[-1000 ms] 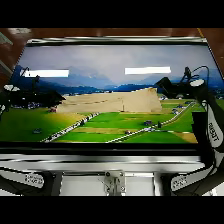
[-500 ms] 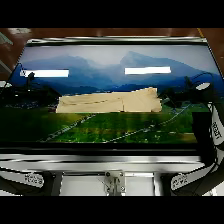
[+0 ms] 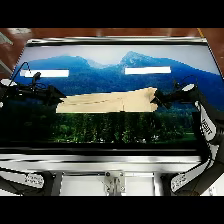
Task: Fold the shirts.
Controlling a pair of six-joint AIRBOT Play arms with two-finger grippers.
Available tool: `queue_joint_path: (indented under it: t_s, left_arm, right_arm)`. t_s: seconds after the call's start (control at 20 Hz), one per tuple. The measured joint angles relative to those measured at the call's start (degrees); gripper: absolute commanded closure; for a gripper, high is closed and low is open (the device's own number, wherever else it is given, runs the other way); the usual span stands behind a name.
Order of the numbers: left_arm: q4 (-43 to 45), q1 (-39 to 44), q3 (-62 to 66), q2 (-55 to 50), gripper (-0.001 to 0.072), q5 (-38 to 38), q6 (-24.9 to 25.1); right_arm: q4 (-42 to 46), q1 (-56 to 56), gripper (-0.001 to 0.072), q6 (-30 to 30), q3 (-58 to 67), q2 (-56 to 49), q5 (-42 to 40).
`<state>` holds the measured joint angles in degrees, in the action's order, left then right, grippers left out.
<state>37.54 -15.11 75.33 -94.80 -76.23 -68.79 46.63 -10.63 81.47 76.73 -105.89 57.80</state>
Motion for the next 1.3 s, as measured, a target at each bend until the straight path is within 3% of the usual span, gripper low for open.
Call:
queue_joint_path:
  t_s: [0.05,0.1,0.2,0.3,0.95,1.3]
  left_arm:
    - [-0.02,0.52,0.00,0.00,0.0287,0.46,-0.09]
    - [-0.07,1.18,0.00,0.00,0.0351,1.31,-0.83]
    - [-0.07,3.19,0.00,-0.11,0.0571,3.50,-2.49]
    - [-0.07,6.45,0.00,-0.17,0.0652,6.38,-3.43]
    - [-0.61,42.82,0.00,-1.79,0.0663,26.23,-5.64]
    - [-8.15,57.29,0.00,-6.97,0.0668,33.81,-7.30]
  right_arm:
    - [-0.15,0.00,0.0645,0.26,0.00,0.55,0.52]
    - [-0.44,-0.04,0.0645,0.39,0.02,1.55,1.29]
    - [-0.48,-0.17,0.0644,0.50,0.00,4.28,3.26]
    - [-0.66,-0.35,0.0645,0.61,0.02,8.17,5.62]
    - [7.96,-0.46,0.0645,6.01,0.00,35.56,24.72]
    - [8.90,-0.39,0.0644,7.48,0.00,46.58,33.14]
